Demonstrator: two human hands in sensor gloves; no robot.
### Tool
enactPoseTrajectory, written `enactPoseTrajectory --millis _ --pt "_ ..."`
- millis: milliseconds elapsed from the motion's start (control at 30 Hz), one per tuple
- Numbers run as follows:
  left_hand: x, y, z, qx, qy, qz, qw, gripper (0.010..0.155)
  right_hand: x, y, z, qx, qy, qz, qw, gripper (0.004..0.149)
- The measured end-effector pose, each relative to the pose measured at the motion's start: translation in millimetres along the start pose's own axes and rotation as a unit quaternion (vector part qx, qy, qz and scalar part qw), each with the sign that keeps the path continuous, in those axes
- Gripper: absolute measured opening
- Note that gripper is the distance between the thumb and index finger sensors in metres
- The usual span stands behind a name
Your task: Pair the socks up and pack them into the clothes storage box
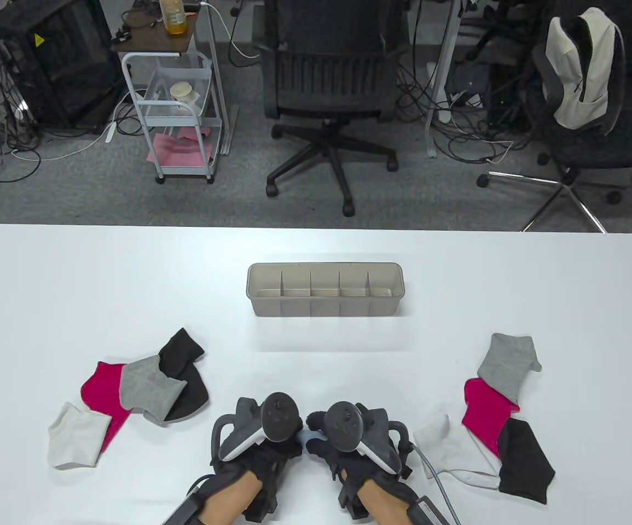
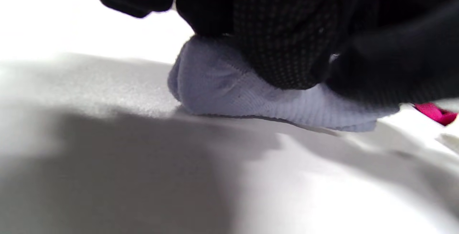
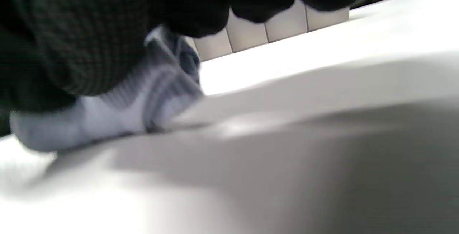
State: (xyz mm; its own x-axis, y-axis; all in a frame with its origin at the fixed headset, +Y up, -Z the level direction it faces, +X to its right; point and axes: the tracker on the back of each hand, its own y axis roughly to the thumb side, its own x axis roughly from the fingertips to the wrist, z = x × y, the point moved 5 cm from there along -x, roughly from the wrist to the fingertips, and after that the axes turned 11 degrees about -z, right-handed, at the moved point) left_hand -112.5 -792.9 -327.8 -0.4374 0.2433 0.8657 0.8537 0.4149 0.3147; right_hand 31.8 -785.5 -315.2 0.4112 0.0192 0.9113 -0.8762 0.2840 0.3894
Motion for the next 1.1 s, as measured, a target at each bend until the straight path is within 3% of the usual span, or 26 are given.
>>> enactPoseTrajectory --millis 133,233,300,367,433,533,667,733,767,867,933,1000,1100 --pt "-8 -24 -7 0.110 -0.046 0.028 0.992 0.053 -4 -3 0 -0.009 -0.009 0.015 1.000 0.049" --pt "-12 -34 -8 0.147 -0.045 0.040 0.987 0.052 -11 -11 6 -0.044 0.002 0.064 0.997 0.044" --pt "-12 -32 -6 0.130 -0.011 0.032 0.991 0.057 -14 -21 12 -0.060 0.022 0.104 0.992 0.043" --pt "-11 -23 -3 0.102 0.015 0.007 0.995 0.051 -14 -32 16 -0.096 0.035 0.129 0.986 0.043" --pt "-10 -14 -5 0.079 -0.002 -0.011 0.997 0.053 -14 -38 18 -0.115 0.035 0.137 0.983 0.042" --pt "-10 -5 -19 0.056 -0.055 -0.014 0.997 0.072 -15 -42 18 -0.112 0.033 0.140 0.983 0.040" --pt "-14 5 -21 -0.057 -0.040 0.010 0.998 0.073 -14 -42 19 -0.120 0.033 0.140 0.982 0.039" --pt "-16 7 -18 -0.071 -0.021 0.020 0.997 0.072 -12 -42 18 -0.123 0.040 0.134 0.982 0.039" --pt "-17 6 -17 -0.062 -0.020 0.017 0.998 0.065 -11 -42 16 -0.117 0.044 0.126 0.984 0.040" --pt "-15 0 -14 -0.007 -0.020 0.011 1.000 0.062 -6 -44 9 -0.159 0.035 0.099 0.982 0.044" --pt "-13 -6 -8 0.015 -0.012 0.011 1.000 0.061 -4 -46 7 -0.256 0.021 0.083 0.963 0.048" --pt "-11 -12 -1 0.078 -0.007 0.002 0.997 0.061 -3 -46 14 -0.389 0.044 0.076 0.917 0.051" --pt "-6 -19 5 0.144 -0.005 -0.001 0.990 0.061 -2 -41 19 -0.503 0.073 0.051 0.860 0.057"
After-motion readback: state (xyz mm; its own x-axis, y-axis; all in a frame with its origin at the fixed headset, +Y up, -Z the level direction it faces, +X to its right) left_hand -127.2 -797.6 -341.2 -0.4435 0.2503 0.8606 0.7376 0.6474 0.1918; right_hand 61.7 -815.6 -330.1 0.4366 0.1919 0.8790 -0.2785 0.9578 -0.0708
